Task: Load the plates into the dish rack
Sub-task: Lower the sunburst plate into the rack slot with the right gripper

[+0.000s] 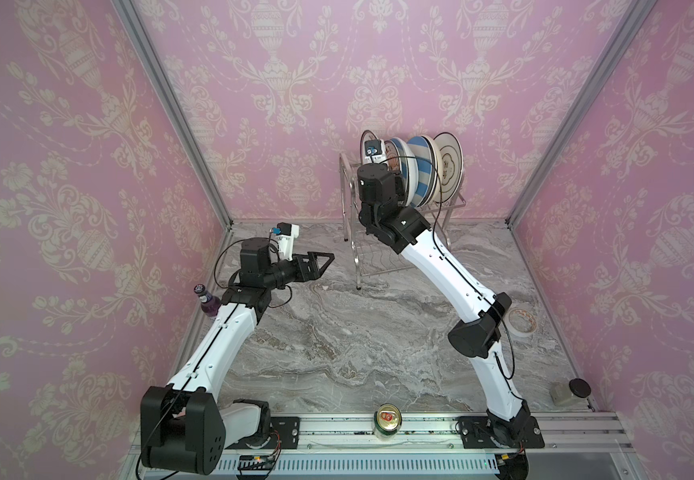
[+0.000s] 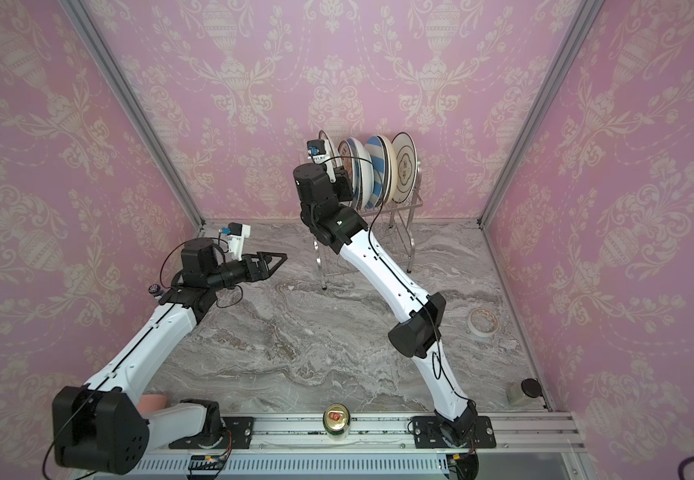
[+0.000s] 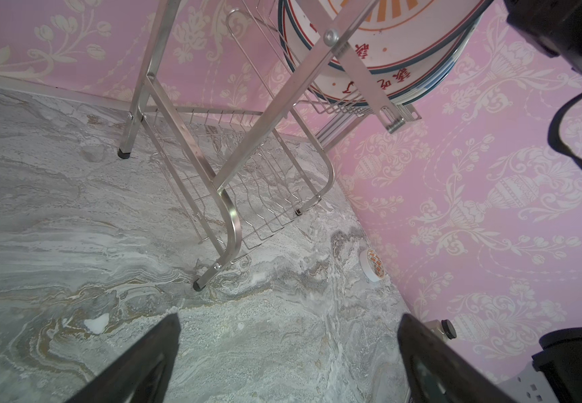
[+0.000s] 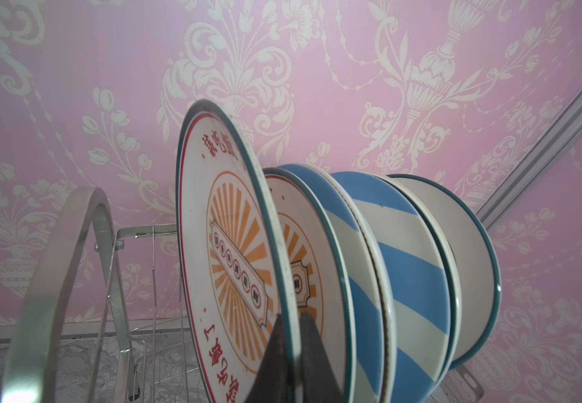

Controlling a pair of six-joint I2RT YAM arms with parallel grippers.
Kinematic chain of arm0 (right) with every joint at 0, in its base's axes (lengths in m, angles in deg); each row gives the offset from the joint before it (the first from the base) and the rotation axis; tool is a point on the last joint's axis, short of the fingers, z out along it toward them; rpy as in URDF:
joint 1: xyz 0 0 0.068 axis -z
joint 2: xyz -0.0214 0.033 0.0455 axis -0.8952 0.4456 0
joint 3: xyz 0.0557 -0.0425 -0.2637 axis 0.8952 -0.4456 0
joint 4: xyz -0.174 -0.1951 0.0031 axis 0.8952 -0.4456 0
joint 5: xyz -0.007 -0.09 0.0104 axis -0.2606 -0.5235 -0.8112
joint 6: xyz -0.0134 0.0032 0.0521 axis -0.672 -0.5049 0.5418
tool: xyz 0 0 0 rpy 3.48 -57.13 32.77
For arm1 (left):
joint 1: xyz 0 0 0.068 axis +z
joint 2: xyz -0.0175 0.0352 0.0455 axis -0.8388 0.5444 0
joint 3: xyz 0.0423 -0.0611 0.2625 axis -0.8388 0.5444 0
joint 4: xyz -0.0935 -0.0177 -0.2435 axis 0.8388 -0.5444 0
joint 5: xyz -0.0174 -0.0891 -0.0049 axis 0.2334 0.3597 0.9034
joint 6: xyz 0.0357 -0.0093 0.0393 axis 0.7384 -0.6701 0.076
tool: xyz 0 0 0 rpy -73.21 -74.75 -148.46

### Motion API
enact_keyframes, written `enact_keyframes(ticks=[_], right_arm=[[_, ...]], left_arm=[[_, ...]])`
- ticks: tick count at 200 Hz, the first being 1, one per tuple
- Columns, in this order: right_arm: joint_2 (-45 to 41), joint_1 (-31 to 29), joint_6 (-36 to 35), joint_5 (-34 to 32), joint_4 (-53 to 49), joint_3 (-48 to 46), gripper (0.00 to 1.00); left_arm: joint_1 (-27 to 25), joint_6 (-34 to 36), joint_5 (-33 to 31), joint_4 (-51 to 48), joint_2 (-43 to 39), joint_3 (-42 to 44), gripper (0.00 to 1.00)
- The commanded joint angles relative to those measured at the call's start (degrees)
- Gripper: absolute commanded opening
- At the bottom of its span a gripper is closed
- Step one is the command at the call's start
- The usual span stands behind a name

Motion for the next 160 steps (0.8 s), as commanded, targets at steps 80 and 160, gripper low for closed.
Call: enact_keyframes(ticks=[80, 160], right_arm=[[1.9, 0.9, -0.8, -2.7, 6.1, 0.2, 0.0], [2.9, 1.9, 4.3, -1.0, 2.0, -0.4, 0.0]], left_arm=[[-0.3, 2.3, 1.8, -2.2, -1.7, 0.7, 0.99], [-0.3, 3.2, 1.4, -3.2, -2.0, 0.8, 0.99]])
